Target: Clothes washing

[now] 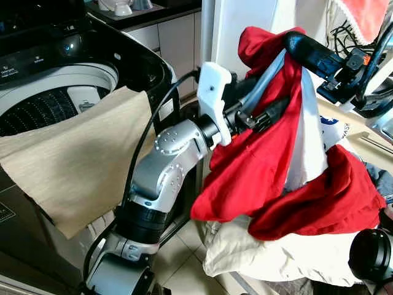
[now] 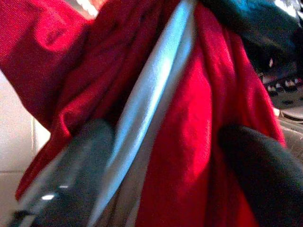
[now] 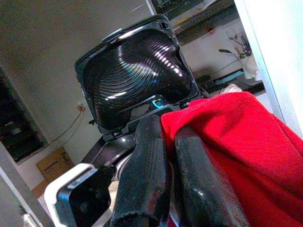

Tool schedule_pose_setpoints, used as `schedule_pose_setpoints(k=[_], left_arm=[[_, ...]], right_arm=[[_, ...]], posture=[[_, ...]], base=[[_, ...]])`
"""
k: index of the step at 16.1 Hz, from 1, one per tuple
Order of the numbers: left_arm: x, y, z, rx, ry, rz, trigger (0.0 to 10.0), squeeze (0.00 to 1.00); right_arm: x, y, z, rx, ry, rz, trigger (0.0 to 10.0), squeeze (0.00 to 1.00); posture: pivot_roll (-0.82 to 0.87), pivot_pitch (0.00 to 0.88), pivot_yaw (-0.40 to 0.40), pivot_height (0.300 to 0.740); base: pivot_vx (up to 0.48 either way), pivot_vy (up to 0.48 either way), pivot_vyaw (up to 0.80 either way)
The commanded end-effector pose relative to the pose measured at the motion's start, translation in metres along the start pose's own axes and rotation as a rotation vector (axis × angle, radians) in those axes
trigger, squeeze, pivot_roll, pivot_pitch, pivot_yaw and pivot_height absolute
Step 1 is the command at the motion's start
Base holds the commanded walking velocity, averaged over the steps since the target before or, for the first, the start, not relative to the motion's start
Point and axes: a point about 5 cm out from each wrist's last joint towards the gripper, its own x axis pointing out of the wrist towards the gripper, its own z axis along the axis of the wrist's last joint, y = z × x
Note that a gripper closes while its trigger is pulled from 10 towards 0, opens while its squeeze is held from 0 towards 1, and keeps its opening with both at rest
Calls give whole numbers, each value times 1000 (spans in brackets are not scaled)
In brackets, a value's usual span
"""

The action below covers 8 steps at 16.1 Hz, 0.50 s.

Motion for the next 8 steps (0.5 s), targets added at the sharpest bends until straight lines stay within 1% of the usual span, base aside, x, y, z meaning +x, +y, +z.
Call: schedule_pose_setpoints(k=[1, 2, 5, 6, 8], left_arm=[[0, -2, -3, 10, 22, -10, 0, 0], [-1, -5, -4, -10, 30, -39, 0, 0], [-2, -9, -6, -16, 45, -70, 0, 0], [-2, -12, -7, -28, 51, -102, 0, 0], [-2, -13, -8, -30, 56, -110, 0, 0]], right_arm=[[1, 11, 6, -31, -19, 47, 0, 0], [2, 10, 5, -30, -19, 40, 0, 0], [2, 10, 5, -29, -18, 31, 0, 0], [2, 10, 4, -27, -18, 28, 0, 0], [2, 9, 4, -27, -16, 22, 0, 0]], posture=[[-164, 0, 14, 740], [-164, 0, 14, 740], [-156, 0, 19, 740], [-156, 0, 19, 740], [-156, 0, 19, 740]], base=[[0, 0, 0], [0, 0, 0], [0, 0, 0], [0, 0, 0], [0, 0, 0]])
